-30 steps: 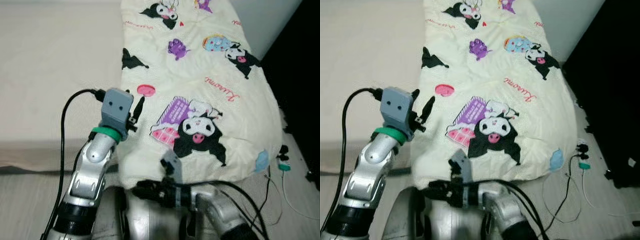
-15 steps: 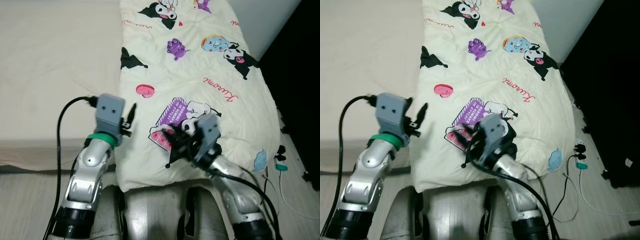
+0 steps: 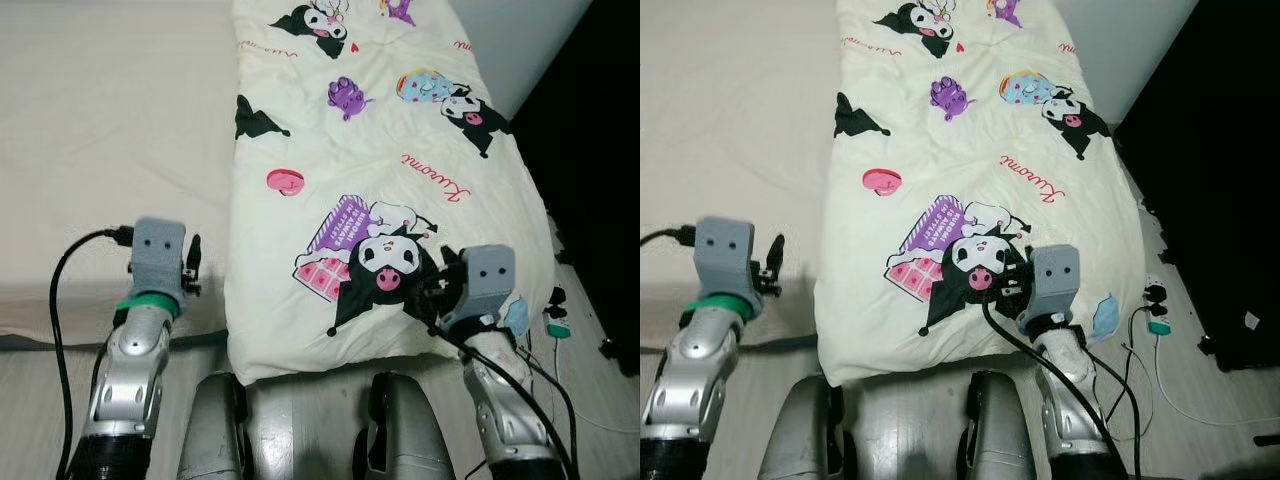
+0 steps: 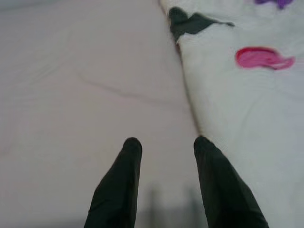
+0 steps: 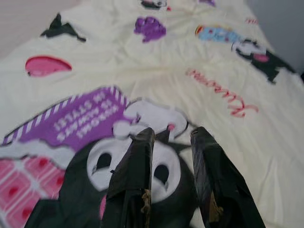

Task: Clean up the room

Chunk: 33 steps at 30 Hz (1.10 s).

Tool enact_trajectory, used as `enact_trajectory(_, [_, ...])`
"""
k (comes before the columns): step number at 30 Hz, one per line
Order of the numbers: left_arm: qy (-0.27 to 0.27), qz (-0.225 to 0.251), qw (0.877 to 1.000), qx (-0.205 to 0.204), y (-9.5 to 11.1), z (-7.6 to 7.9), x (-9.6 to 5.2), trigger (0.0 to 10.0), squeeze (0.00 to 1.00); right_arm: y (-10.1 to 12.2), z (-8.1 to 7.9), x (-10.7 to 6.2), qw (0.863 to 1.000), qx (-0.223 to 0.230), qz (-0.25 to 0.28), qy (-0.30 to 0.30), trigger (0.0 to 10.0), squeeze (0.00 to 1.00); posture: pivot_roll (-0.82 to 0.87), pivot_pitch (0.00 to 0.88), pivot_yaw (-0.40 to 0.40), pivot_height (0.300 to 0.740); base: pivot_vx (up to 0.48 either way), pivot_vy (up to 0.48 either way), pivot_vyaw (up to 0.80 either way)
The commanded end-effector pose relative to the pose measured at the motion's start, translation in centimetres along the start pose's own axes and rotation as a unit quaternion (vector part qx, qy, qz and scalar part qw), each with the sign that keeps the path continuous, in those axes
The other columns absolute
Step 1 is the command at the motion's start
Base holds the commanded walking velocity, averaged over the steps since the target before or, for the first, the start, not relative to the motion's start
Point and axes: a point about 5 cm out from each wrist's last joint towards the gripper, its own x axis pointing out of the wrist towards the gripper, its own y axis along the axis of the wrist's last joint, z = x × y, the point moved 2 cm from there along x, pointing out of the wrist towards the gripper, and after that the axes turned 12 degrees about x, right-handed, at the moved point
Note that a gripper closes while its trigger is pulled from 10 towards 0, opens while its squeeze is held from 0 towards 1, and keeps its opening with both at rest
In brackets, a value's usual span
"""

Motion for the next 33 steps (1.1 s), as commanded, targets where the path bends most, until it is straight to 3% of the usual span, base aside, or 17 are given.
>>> enact_trajectory(1, [-0.003,0.01,1.0,-0.016,0.3,0.5,-0.2,10.0,0.0,-0.7,1.2,-0.4,1.0,-0.005,-0.01,-0.027,10.0,0.0,0.05,0.164,-0.035,0.605,0.0,0.0,0.0])
enact_trajectory(5, [-0.016,0.018,0.999,-0.041,1.2,1.8,0.2,10.0,0.0,-0.5,1.6,0.2,0.999,-0.01,-0.004,-0.036,10.0,0.0,0.05,0.154,-0.043,0.625,0.0,0.0,0.0])
enact_trajectory(19, [-0.048,0.03,0.997,-0.052,2.0,3.8,0.9,10.0,0.0,-1.3,2.1,0.0,0.999,-0.016,-0.005,-0.043,10.0,0.0,0.04,0.131,-0.043,0.685,0.0,0.0,0.0])
enact_trajectory(33, [-0.075,0.01,0.996,-0.04,0.5,5.6,0.6,10.0,0.0,-3.1,3.1,-0.8,0.998,-0.029,-0.034,-0.054,10.0,0.0,0.04,0.117,-0.045,0.74,0.0,0.0,0.0])
